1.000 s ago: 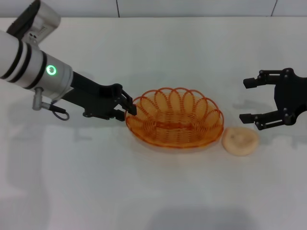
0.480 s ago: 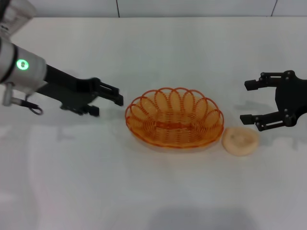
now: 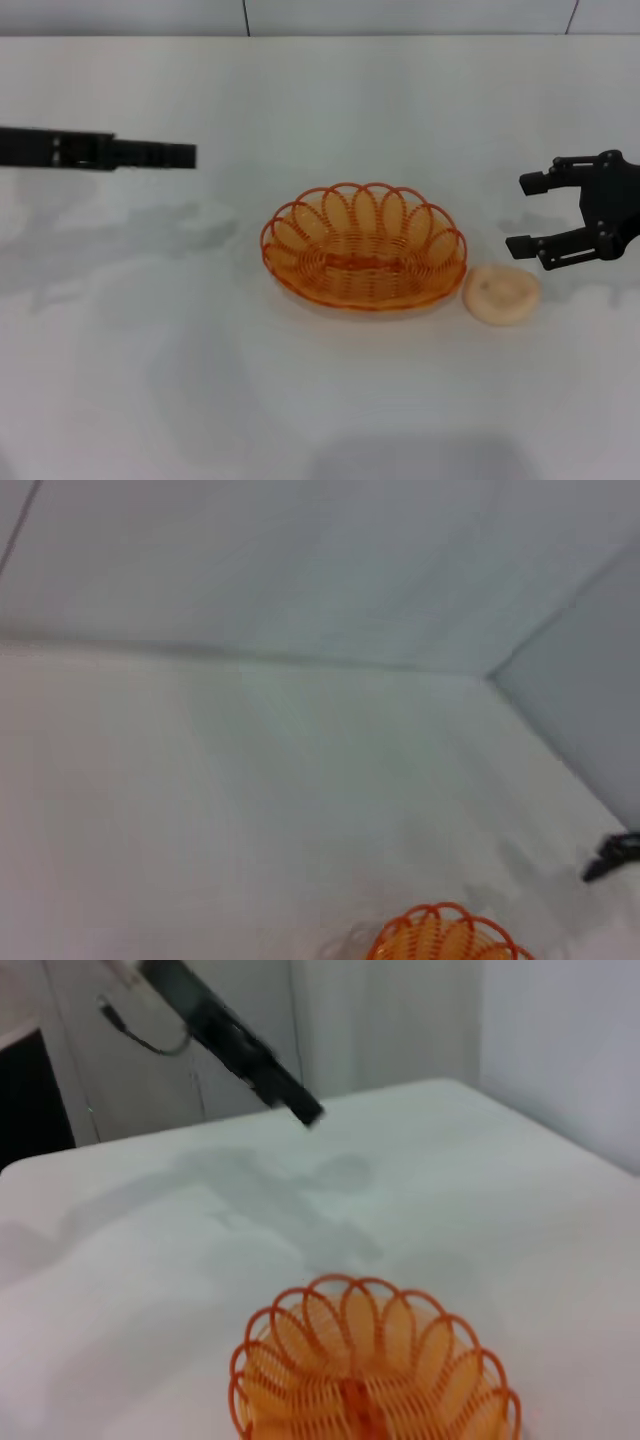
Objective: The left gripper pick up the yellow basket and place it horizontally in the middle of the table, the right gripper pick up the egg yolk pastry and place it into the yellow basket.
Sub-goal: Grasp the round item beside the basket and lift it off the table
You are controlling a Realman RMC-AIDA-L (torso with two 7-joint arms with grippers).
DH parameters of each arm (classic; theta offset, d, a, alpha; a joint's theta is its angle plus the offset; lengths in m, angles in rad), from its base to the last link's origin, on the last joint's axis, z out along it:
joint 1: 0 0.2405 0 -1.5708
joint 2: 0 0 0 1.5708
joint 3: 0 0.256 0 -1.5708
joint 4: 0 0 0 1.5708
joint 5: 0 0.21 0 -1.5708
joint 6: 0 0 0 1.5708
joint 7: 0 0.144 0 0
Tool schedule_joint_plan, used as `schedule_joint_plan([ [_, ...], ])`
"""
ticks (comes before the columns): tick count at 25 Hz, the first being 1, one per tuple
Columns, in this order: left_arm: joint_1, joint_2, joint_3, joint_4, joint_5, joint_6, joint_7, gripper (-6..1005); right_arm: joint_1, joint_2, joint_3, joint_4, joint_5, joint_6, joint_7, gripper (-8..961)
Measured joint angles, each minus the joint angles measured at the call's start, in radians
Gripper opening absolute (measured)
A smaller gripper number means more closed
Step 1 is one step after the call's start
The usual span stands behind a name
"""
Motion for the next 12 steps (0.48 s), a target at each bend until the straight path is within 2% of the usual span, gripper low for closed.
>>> schedule_joint_plan([
  [1,0.029,0.007,-0.013,0.000,-0.022,0.024,0.132,789,0.000,0.003,-0.005,-0.013,-0.008,-0.001,0.024,851],
  [2,0.029,0.007,-0.013,0.000,-0.022,0.024,0.132,790,0.000,0.007,-0.014,-0.030,-0.016,-0.002,0.050,851],
  [7,0.073,0.014,-0.004,0.000,0.007,0.115,0.385,824,0.006,0.015,-0.070,-0.064,-0.033,0.005,0.142,850],
  [12,0.106,-0.011,0.005,0.000,0.091,0.159,0.644,871,0.024,0.017,-0.115,-0.074,-0.087,0.007,0.187,850],
])
